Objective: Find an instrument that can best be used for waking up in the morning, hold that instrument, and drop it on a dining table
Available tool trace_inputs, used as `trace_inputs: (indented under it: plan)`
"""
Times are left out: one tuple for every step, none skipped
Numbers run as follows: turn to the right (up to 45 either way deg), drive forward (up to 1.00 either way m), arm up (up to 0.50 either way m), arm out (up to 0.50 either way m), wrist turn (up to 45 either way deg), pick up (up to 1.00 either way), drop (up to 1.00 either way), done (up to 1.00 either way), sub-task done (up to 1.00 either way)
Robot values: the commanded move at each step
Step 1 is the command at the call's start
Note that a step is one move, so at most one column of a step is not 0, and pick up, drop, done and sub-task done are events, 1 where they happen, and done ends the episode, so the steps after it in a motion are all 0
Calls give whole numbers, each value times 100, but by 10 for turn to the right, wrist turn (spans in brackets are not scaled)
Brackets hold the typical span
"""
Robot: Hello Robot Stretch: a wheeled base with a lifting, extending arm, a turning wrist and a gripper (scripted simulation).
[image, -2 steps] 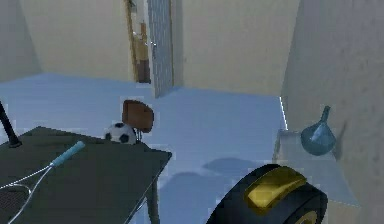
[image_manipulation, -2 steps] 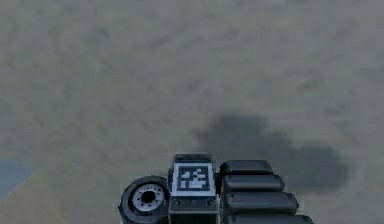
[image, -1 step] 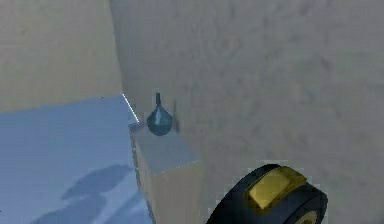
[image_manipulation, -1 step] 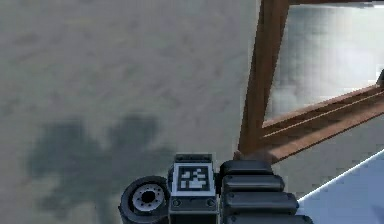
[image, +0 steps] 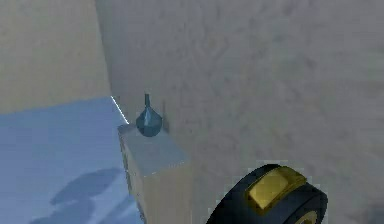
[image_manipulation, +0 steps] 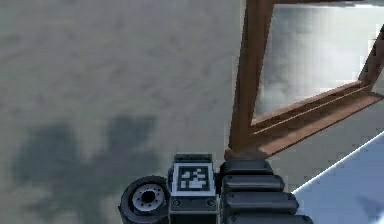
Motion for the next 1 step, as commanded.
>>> trace_inputs:
  plan:
    - [-450,0,0,0,0,0,0,0,0]
